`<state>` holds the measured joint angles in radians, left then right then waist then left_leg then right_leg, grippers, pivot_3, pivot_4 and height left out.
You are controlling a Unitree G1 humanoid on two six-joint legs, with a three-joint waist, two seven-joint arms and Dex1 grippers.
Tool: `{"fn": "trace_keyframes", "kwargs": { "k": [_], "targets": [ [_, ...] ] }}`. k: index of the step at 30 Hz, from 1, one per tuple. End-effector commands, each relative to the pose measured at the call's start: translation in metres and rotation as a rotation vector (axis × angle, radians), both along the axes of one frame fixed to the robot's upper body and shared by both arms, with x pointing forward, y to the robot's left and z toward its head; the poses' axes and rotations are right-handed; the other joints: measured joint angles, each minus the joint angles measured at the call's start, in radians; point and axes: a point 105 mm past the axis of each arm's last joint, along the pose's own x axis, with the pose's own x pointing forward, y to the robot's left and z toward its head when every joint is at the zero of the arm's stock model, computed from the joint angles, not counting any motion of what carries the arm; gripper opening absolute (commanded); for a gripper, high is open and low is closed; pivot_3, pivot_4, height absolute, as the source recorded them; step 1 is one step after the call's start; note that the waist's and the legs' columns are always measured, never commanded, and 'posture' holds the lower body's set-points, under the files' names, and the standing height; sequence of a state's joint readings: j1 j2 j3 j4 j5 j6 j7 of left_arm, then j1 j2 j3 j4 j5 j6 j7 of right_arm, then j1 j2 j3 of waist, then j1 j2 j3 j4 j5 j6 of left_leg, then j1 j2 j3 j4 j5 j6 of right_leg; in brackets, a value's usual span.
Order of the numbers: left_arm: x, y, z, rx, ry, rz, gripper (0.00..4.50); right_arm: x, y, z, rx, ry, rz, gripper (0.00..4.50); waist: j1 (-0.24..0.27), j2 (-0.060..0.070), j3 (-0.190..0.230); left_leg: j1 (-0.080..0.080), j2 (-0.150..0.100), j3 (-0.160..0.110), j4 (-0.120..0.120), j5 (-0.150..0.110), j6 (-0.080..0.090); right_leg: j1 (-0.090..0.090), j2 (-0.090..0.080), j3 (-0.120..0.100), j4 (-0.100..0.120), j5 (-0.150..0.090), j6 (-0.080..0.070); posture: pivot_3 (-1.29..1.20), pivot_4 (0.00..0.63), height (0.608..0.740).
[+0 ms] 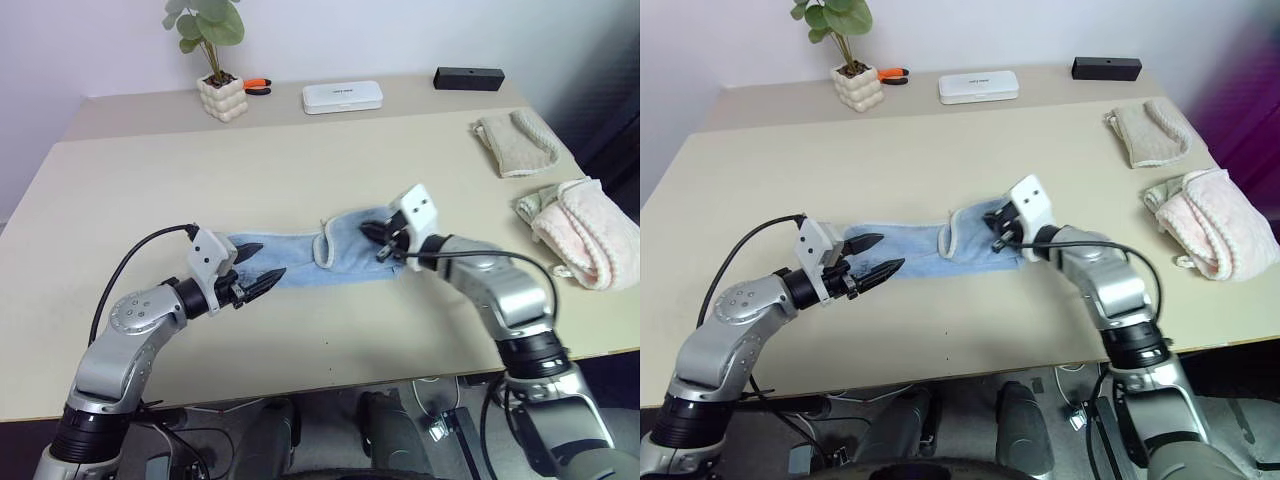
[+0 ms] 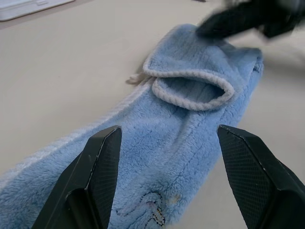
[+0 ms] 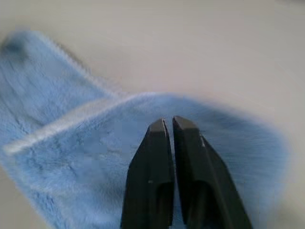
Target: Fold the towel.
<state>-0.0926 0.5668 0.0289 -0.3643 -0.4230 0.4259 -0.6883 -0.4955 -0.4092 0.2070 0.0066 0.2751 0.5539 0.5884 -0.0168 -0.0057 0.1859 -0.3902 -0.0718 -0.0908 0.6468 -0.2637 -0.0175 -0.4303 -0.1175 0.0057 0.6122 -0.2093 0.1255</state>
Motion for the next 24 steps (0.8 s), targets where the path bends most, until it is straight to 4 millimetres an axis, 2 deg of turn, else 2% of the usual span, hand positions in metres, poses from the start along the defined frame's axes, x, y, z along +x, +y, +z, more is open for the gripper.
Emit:
{"fn": "trace_keyframes", "kwargs": {
  "k": [1,3,6,9,11,12,13,16,17,20,21,24],
  "targets": [
    [-0.003,0.003,0.010,-0.002,-0.043,0.014,3.25,-0.004,0.018,-0.019,-0.065,-0.020,0.089,0.02,0.002,0.000,0.000,0.000,0.000,0.000,0.000,0.000,0.000,0.000,0.000,0.000,0.000,0.000,0.000,0.00,0.150,0.740],
    [-0.005,0.006,0.009,0.000,-0.038,0.032,3.25,-0.011,0.024,-0.032,-0.098,-0.011,0.142,0.02,0.002,-0.001,-0.001,0.000,0.000,0.000,0.000,0.000,0.000,0.000,0.000,0.000,0.000,0.000,0.000,0.00,0.150,0.740],
    [-0.009,0.014,0.007,0.004,-0.029,0.070,3.25,-0.012,0.021,-0.033,-0.123,-0.035,0.146,0.02,0.002,-0.002,-0.001,0.001,0.000,0.000,0.000,0.000,0.000,0.001,0.000,0.000,0.000,0.000,0.000,0.00,0.150,0.740],
    [-0.013,0.019,0.005,0.002,-0.021,0.094,3.25,-0.008,0.014,-0.022,-0.122,-0.083,0.125,0.02,0.003,-0.002,-0.001,0.001,0.000,0.000,0.000,0.000,0.000,0.001,0.000,0.000,0.000,0.000,0.000,0.00,0.150,0.740],
    [-0.020,0.029,0.005,-0.086,0.025,0.172,3.25,-0.005,0.008,0.011,-0.086,-0.172,0.131,0.02,0.003,-0.001,-0.001,0.001,0.000,-0.001,0.000,0.000,0.000,0.001,0.000,0.000,0.000,0.000,0.000,0.00,0.150,0.740],
    [-0.023,0.033,0.005,-0.124,0.048,0.201,3.25,-0.005,0.006,0.023,-0.075,-0.205,0.138,0.55,0.003,-0.001,-0.001,0.001,0.001,-0.002,0.000,0.000,0.000,0.000,-0.001,0.001,0.000,0.000,0.000,0.00,0.150,0.740],
    [-0.027,0.037,0.004,-0.180,0.083,0.239,3.25,-0.007,0.004,0.036,-0.078,-0.245,0.156,0.82,0.003,-0.001,0.000,0.001,0.001,-0.003,0.000,0.000,0.000,0.000,-0.001,0.002,0.000,0.000,0.000,0.00,0.150,0.740],
    [-0.048,0.048,-0.003,-0.423,0.236,0.343,4.06,-0.018,0.004,0.068,-0.130,-0.358,0.252,2.28,0.002,-0.001,0.000,0.000,0.001,-0.003,0.000,0.000,0.000,0.000,-0.001,0.002,0.000,0.000,0.000,0.00,0.150,0.740],
    [-0.054,0.049,-0.009,-0.477,0.293,0.374,4.49,-0.026,0.007,0.076,-0.138,-0.382,0.304,2.81,0.002,-0.002,0.000,0.000,0.001,-0.003,0.000,0.000,0.000,0.000,-0.001,0.002,0.000,0.000,0.000,0.00,0.150,0.740],
    [-0.059,0.051,-0.019,-0.603,0.398,0.492,4.50,-0.043,0.016,0.084,-0.143,-0.403,0.414,4.26,0.005,-0.002,0.000,0.001,0.002,-0.005,0.000,0.000,0.000,0.001,-0.001,0.002,0.000,-0.001,0.001,0.00,0.150,0.740],
    [-0.059,0.052,-0.021,-0.631,0.423,0.522,4.50,-0.045,0.017,0.084,-0.150,-0.408,0.429,4.39,0.008,-0.003,0.000,0.001,0.002,-0.005,0.000,0.000,0.000,0.001,-0.001,0.001,0.000,-0.001,0.001,0.00,0.150,0.740],
    [-0.053,0.058,-0.031,-0.737,0.504,0.640,4.50,-0.056,0.021,0.075,-0.188,-0.408,0.503,4.39,0.013,-0.005,0.001,0.001,0.001,-0.007,0.002,0.000,0.000,0.003,-0.001,0.000,0.000,-0.001,0.000,0.00,0.150,0.740]
  ]
}}
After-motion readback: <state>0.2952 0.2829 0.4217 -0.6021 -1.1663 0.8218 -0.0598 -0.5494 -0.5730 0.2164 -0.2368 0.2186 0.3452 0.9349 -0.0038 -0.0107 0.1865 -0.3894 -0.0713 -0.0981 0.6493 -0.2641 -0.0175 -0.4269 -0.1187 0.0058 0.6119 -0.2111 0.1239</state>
